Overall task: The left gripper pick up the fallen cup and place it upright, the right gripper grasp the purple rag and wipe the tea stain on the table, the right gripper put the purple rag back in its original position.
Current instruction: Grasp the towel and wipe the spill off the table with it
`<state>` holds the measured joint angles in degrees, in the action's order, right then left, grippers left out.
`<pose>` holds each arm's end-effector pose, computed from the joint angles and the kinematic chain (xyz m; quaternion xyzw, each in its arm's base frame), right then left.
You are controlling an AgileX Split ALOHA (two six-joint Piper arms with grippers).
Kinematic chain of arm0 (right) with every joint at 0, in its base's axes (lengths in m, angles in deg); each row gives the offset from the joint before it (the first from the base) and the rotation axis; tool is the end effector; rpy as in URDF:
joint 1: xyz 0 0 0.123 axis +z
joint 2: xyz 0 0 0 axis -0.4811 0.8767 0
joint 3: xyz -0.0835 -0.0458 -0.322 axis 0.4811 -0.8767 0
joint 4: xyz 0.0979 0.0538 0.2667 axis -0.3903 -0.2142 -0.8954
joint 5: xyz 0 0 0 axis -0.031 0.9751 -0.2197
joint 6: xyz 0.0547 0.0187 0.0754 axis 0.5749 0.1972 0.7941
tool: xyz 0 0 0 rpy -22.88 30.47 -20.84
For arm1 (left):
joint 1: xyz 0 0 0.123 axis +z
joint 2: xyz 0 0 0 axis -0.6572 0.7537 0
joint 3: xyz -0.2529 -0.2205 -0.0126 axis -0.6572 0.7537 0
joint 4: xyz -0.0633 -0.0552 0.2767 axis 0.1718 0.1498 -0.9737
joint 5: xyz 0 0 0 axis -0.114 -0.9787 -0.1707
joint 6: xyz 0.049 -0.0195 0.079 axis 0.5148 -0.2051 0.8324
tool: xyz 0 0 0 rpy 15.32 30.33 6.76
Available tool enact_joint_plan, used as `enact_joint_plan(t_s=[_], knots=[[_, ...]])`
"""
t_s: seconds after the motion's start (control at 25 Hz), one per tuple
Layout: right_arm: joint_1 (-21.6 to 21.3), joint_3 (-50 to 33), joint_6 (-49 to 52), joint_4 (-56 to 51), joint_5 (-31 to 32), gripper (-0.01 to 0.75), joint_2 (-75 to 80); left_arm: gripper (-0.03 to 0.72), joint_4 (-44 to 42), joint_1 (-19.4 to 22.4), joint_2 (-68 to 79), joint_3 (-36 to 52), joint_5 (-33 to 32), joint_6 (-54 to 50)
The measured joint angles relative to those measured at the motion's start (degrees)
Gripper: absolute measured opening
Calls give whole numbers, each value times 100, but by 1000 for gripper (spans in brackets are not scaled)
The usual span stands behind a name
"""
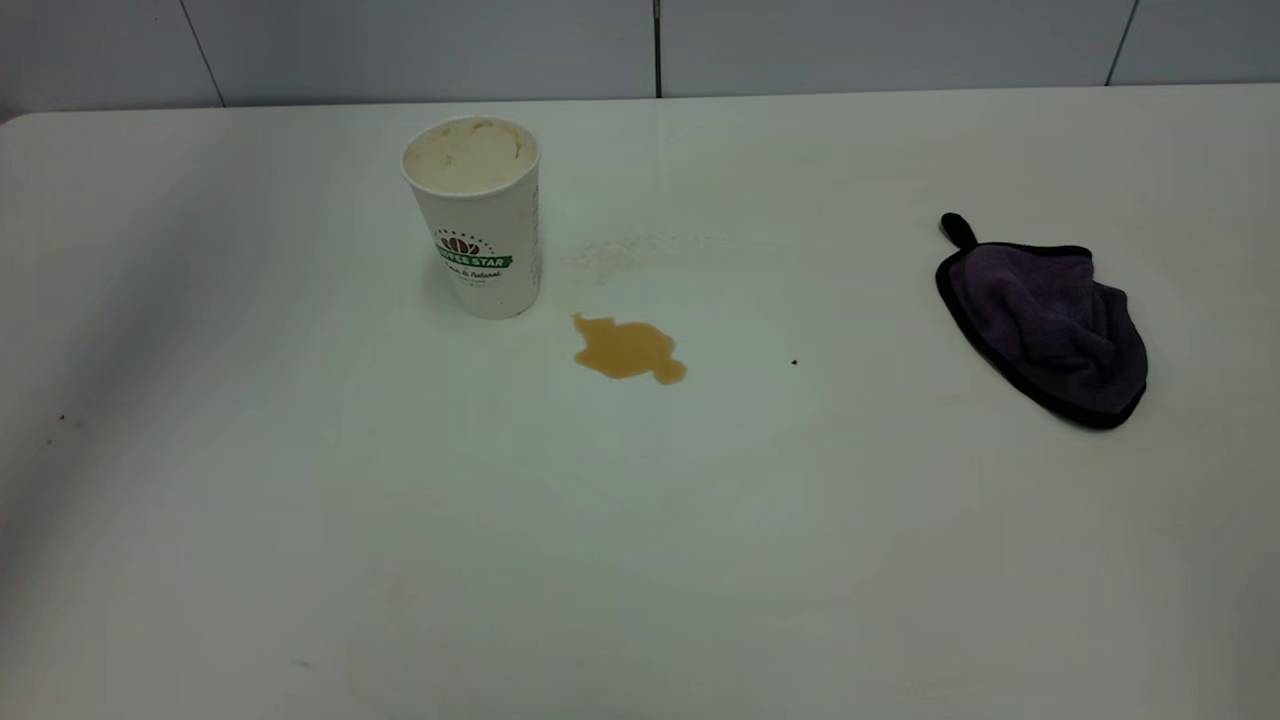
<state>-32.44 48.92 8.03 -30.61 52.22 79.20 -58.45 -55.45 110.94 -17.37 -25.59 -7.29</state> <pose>-0.0217 0.0030 0.2811 -0.0048 0.8706 -0.0250 0.4913 0.4307 -0.0947 0.4289 0.1221 0.9478 0.0480 0.2907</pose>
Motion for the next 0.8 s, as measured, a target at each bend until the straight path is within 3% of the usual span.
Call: enact_joint_plan(t_s=[0.2,0.8], knots=[[0,0,0,0,0,238,0,545,-419,0,-951,1214,0,-452],[0,0,0,0,0,238,0,545,-499,0,-3396,4251,0,-1375]])
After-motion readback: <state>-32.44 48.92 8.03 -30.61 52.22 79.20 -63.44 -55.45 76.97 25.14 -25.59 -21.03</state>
